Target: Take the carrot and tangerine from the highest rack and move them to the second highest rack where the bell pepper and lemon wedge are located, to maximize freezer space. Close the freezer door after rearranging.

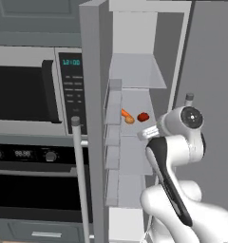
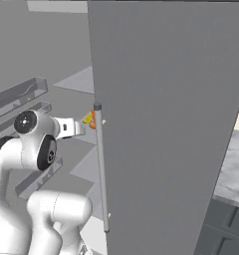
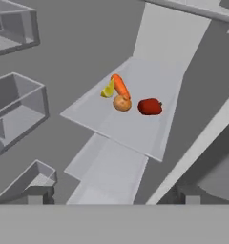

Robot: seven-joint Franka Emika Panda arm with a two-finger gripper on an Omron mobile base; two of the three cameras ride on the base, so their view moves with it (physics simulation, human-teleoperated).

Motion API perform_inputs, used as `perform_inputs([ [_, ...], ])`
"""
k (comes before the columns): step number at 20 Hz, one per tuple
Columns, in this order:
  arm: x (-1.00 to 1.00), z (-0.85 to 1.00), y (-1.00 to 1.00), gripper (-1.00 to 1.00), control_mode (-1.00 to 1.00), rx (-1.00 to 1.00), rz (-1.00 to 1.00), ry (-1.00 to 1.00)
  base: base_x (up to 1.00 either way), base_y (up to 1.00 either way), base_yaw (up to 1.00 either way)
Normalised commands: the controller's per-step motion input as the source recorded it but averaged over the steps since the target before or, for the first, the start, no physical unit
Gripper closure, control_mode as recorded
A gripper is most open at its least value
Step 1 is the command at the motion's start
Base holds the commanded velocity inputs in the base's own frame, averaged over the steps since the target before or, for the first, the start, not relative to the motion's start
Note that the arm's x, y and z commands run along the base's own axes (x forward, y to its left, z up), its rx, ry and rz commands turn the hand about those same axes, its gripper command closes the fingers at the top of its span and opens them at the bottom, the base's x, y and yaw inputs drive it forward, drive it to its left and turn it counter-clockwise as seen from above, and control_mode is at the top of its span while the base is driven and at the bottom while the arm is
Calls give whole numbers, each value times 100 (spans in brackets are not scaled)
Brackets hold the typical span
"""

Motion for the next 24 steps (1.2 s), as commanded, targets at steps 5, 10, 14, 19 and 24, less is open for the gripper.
perform_inputs([
  [5, -94, 11, -5, -100, -100, 7, 1, 0, 0, 0, 0],
  [10, -96, 0, 0, -100, -100, 2, -1, 0, 0, 0, 0],
  [14, -98, -24, 0, -100, -100, 0, 0, -4, 0, 0, 0],
  [19, -40, -14, 0, -100, 100, 0, 0, -5, -60, 9, 0],
  [24, 0, 0, 0, -100, 100, 0, 0, 0, -76, 79, -2],
])
